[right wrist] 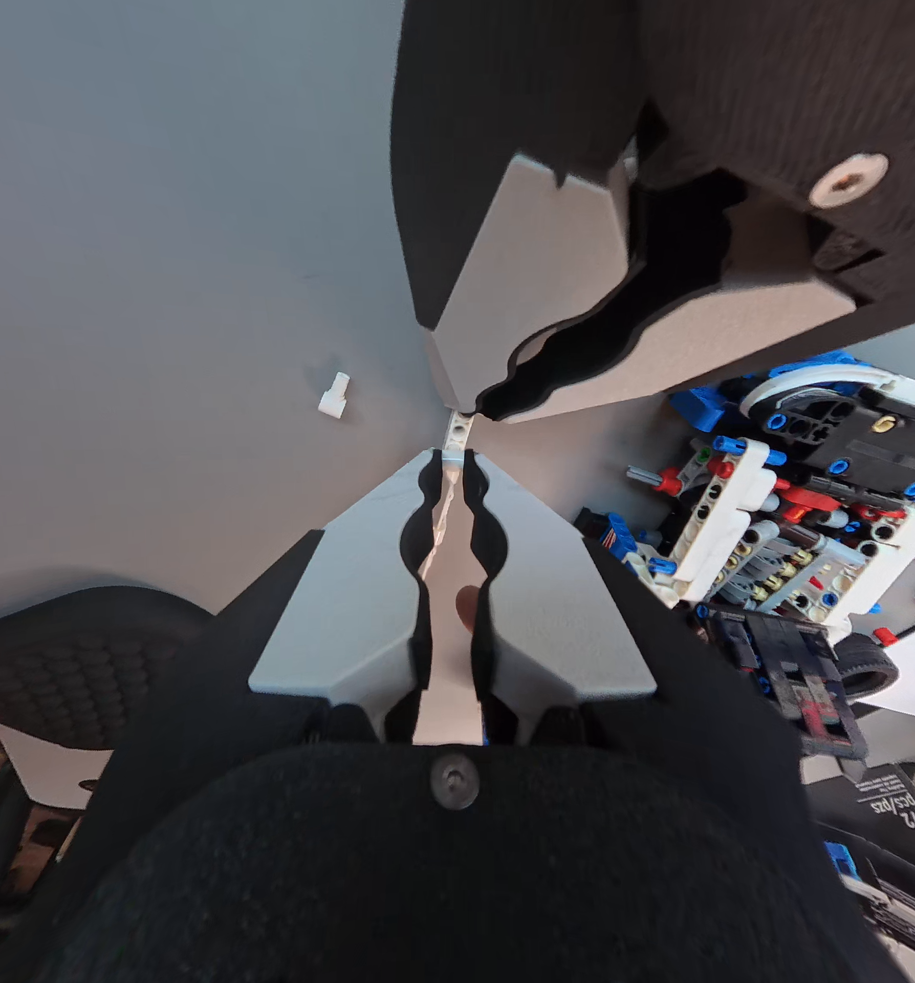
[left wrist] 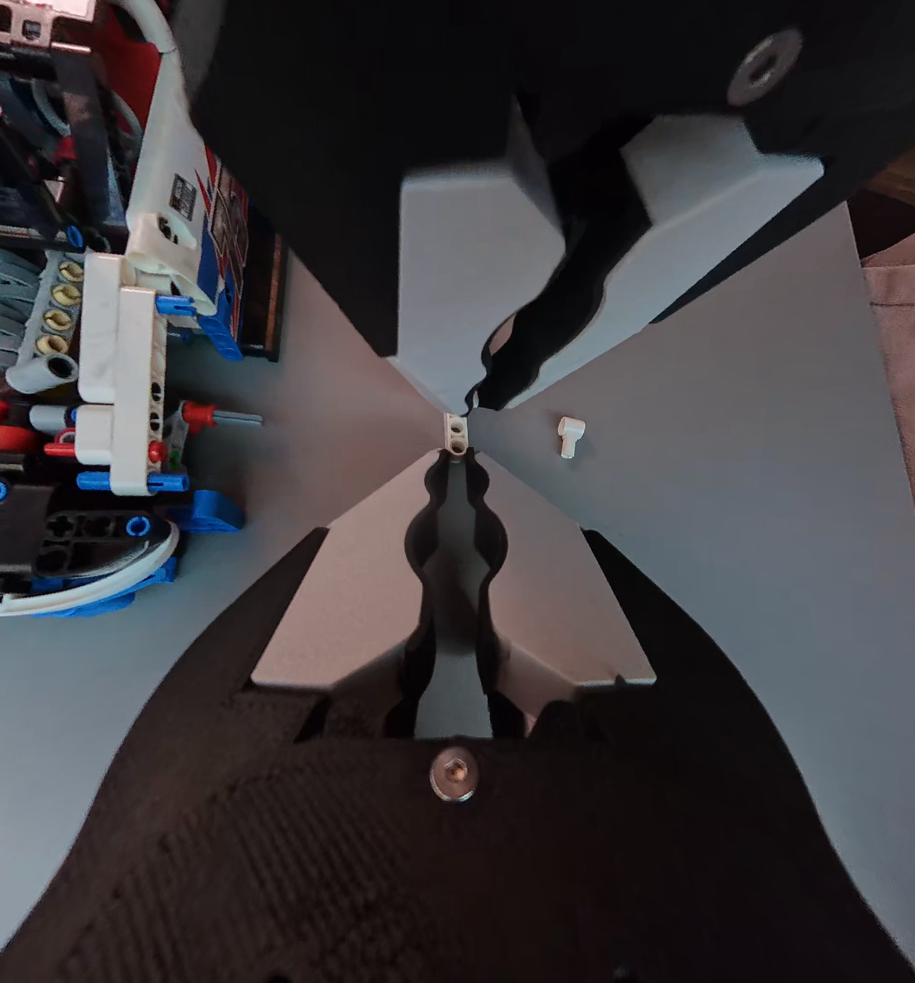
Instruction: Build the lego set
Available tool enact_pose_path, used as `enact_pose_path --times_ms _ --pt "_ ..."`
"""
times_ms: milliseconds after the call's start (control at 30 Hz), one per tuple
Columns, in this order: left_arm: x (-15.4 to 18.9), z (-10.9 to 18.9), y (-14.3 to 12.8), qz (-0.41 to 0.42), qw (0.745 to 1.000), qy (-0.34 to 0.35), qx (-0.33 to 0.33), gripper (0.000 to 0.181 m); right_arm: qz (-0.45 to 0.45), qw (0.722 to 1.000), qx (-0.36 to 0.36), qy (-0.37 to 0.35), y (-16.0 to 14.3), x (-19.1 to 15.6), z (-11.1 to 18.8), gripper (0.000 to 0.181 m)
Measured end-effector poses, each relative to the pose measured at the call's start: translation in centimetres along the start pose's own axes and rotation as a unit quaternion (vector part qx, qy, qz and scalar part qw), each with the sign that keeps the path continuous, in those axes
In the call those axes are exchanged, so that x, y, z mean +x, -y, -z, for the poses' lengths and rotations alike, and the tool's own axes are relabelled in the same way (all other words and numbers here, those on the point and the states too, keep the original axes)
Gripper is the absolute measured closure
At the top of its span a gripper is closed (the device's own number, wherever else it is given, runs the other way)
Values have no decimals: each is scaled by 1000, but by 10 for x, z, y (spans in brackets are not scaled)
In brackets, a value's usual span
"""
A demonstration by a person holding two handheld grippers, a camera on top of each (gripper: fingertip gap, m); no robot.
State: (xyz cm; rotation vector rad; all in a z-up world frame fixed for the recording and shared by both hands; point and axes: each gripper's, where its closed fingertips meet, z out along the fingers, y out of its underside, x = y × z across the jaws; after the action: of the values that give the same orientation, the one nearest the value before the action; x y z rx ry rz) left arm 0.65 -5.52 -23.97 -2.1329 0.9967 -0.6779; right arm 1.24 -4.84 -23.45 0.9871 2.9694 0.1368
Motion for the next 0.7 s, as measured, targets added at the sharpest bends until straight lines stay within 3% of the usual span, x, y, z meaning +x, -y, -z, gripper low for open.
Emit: enact_pose_path --times_ms 200,633,700 --pt "-2 0 0 -2 1000 13 0 177 17 999 -32 8 -1 0 0 175" --pt "-2 -1 0 6 1000 14 2 181 -139 984 101 -51 -4 -2 -5 175" --pt "2 0 1 3 1000 -1 5 167 -145 983 106 -49 -4 -2 -5 175"
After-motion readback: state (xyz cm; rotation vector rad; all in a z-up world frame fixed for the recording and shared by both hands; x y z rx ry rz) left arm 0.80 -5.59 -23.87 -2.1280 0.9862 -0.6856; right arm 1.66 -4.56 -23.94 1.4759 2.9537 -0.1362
